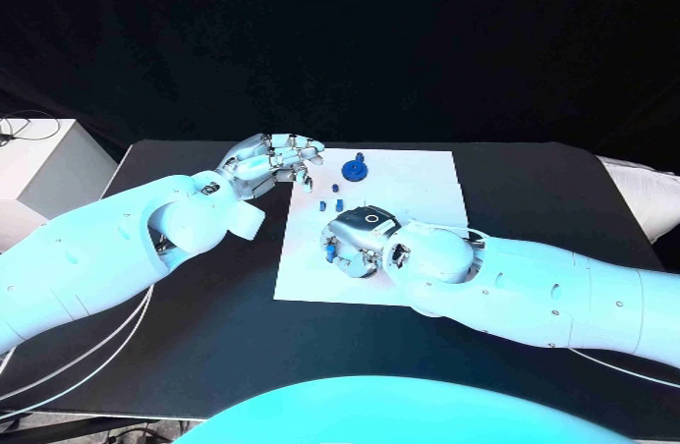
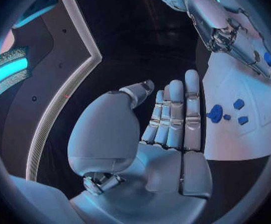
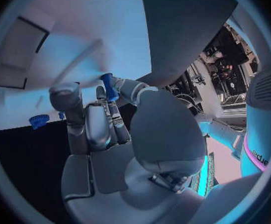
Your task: Assemble the parts on the task board
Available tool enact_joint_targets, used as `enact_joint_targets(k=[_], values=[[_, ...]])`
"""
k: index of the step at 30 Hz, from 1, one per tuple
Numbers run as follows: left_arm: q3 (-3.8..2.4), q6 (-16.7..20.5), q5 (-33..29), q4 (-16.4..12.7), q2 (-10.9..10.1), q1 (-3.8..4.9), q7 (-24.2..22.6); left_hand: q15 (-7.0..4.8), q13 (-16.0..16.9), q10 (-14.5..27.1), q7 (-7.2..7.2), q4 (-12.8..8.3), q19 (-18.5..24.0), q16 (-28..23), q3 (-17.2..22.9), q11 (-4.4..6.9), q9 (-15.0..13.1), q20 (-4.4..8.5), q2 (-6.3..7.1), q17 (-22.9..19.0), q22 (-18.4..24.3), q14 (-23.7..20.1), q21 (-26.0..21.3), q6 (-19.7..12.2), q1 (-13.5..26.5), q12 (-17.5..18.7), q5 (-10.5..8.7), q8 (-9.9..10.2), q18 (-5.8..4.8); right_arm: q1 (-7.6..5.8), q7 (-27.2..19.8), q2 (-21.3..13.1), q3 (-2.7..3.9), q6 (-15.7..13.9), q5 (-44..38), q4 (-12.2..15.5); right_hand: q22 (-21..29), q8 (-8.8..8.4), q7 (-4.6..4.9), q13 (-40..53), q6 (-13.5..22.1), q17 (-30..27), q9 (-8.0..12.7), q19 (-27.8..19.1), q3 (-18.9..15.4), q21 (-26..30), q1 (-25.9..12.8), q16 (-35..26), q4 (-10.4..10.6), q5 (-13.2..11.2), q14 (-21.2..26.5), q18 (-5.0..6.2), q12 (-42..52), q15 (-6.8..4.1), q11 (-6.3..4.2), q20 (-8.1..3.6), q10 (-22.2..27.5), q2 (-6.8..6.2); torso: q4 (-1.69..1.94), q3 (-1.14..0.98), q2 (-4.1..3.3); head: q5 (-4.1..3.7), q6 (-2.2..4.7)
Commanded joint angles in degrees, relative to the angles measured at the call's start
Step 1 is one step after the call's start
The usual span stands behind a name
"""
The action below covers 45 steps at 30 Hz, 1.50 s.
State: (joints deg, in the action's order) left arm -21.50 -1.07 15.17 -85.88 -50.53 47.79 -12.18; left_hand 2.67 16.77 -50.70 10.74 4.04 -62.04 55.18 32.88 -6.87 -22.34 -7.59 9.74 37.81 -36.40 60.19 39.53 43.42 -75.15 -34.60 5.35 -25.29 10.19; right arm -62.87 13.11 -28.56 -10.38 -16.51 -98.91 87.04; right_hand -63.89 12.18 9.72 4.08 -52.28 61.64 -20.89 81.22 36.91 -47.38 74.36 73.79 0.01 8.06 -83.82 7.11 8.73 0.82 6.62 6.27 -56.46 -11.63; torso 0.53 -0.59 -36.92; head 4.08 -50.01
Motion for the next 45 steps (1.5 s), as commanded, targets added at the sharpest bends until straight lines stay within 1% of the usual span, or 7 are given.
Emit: enact_joint_targets(k=[1,13,19,24,28,33,45], values=[[-0.04,-0.6,-0.4,-0.1,0.0,-0.06,-0.2,-0.06,0.0,-0.4,0.26,0.1,-0.1,-0.2,-0.1,0.01,0.1,-0.06,-0.07,0.0,0.1,-0.3,-0.2,0.1,-0.5,0.2,0.07,-0.3,0.35,0.10,-0.5,-0.2,-0.01,-2.0,0.1,0.3,0.1,-0.28,0.07,-0.1,0.6,-0.1,0.1,-0.3,-0.4,0.5,0.1,-0.3,0.0,-0.3,-0.2,0.29,-0.3,0.43,-0.01,0.08,0.5,-0.60,-0.03,-0.01,-0.02,0.07,0.01],[-0.04,-0.7,-0.4,-0.1,0.0,-0.06,0.0,-0.06,-0.1,-0.4,0.25,0.1,-0.2,-0.3,-0.2,0.02,0.1,-0.07,-0.13,0.0,0.2,-0.3,-0.4,0.1,-0.5,0.3,0.07,-0.4,0.35,0.14,0.6,-0.6,-0.01,-7.4,0.1,-0.1,10.3,-6.20,0.82,-0.3,10.7,-12.0,2.5,-5.3,-8.4,17.2,3.6,-8.6,0.3,-0.1,5.1,2.82,-1.2,1.19,1.08,0.82,9.5,-0.54,-0.01,0.03,0.03,-0.13,0.01],[-0.03,-0.7,-0.4,0.0,0.0,-0.06,0.0,-0.06,-0.1,-0.4,0.25,0.1,-0.2,-0.3,-0.2,0.02,0.1,-0.07,-0.13,0.0,0.2,-0.3,-0.4,0.1,-0.5,0.3,0.07,-0.4,0.35,0.15,0.8,-0.9,-0.01,-8.9,0.4,-0.2,13.8,-9.06,-0.47,-0.1,25.0,-15.0,8.2,-4.3,-22.8,21.3,18.2,-9.4,16.2,0.8,5.7,3.08,2.8,1.90,2.15,1.40,17.9,-1.81,0.03,0.03,-0.01,-0.23,0.01],[-0.03,-0.8,-0.4,0.0,-0.1,-0.06,0.0,-0.06,-0.1,-0.4,0.25,0.1,-0.2,-0.3,-0.2,0.02,0.1,-0.07,-0.13,0.0,0.2,-0.3,-0.4,0.1,-0.5,0.3,0.07,-0.4,0.35,0.07,0.4,-2.3,0.02,-10.4,1.5,0.7,13.2,-9.33,-0.55,0.0,26.7,-14.5,8.9,-3.7,-23.1,20.1,18.9,-8.9,16.7,0.8,5.3,2.89,3.6,1.86,2.04,1.41,17.7,-1.82,0.05,0.02,0.01,-0.40,0.02],[-0.03,-0.7,-0.4,0.0,-0.1,-0.06,0.0,-0.06,-0.1,-0.4,0.25,0.1,-0.2,-0.3,-0.2,0.02,0.1,-0.07,-0.13,0.0,0.2,-0.3,-0.4,0.1,-0.5,0.3,0.07,-0.4,0.35,-0.78,-1.5,-4.9,0.19,-13.0,5.6,2.4,11.4,-8.22,1.13,0.3,23.1,-13.1,7.8,-2.2,-21.5,17.0,18.6,-7.5,16.3,0.7,3.9,2.49,6.5,1.19,1.05,0.99,13.3,-0.61,-0.02,0.08,0.09,-0.69,0.29],[-0.03,-0.7,-0.4,0.1,0.0,-0.06,-0.2,-0.06,-0.1,-0.4,0.25,0.1,-0.2,-0.3,-0.2,0.02,0.1,-0.07,-0.13,0.0,0.2,-0.3,-0.4,0.1,-0.5,0.3,0.07,-0.4,0.35,-3.05,-5.7,-9.5,0.60,-15.7,15.5,5.1,9.7,-2.71,2.11,-0.1,6.4,-11.7,3.0,-1.0,-17.9,14.3,16.9,-6.5,15.5,0.9,2.6,1.94,9.3,1.09,1.04,0.68,5.1,0.00,-0.09,0.03,0.14,-1.21,0.67],[-0.03,-0.3,-0.5,1.0,0.3,-0.28,-0.6,-0.06,-0.3,-0.4,0.25,0.1,-0.3,-0.4,-0.2,0.02,0.2,-0.07,-0.15,0.1,0.3,-0.3,-0.6,0.1,-0.6,0.3,0.07,-0.4,0.35,-9.41,-10.9,-21.7,1.50,-11.9,38.6,8.6,2.4,3.35,-1.70,2.6,-3.8,-2.3,0.9,1.9,-9.6,3.5,11.3,-0.5,12.9,2.3,-0.4,0.59,11.1,-2.33,-3.42,-2.06,-12.8,-1.97,-0.30,-0.25,0.46,-2.51,1.67]])
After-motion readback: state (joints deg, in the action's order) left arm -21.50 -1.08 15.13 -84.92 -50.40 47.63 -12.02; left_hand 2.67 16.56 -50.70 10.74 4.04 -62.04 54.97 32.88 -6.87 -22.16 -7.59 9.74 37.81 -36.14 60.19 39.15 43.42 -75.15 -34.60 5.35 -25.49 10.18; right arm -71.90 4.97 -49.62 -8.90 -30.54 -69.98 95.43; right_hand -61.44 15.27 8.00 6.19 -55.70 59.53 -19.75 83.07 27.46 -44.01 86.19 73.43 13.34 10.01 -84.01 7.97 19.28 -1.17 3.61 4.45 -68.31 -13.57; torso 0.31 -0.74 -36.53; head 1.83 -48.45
